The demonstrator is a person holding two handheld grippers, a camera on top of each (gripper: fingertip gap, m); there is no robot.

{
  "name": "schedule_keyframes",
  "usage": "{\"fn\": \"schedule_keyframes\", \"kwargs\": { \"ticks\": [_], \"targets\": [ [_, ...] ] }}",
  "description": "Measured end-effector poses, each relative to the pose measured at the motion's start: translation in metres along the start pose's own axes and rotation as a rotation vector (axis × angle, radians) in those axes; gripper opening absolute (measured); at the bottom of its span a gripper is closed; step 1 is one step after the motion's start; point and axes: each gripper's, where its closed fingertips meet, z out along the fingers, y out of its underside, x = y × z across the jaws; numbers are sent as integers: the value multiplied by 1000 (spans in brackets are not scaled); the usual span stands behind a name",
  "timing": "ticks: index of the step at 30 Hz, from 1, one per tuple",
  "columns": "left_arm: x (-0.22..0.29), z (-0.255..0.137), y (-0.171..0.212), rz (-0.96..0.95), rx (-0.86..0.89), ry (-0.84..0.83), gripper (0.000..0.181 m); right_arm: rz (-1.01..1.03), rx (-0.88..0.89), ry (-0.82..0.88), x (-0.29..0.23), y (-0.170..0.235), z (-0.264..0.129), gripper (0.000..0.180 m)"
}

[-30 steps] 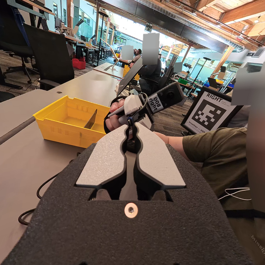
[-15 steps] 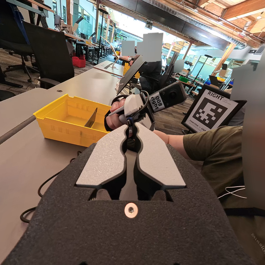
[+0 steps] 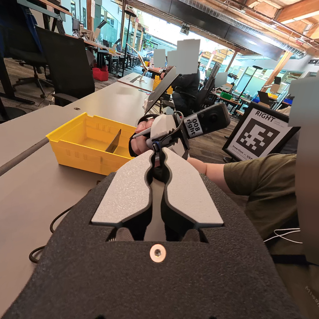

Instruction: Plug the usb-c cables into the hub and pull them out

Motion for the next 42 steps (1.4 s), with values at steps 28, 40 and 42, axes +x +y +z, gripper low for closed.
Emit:
{"fn": "schedule_keyframes", "kwargs": {
  "ticks": [28, 40, 42],
  "targets": [
    [-24, -25, -5, 187, -36, -334, 27, 91, 12, 175, 61, -13, -34, 12],
    [-70, -30, 150, -14, -174, -844, 49, 146, 78, 257, 98, -33, -68, 12],
    [-80, -29, 174, 3, -223, -956, 59, 165, 93, 259, 100, -35, -69, 12]
  ]
}}
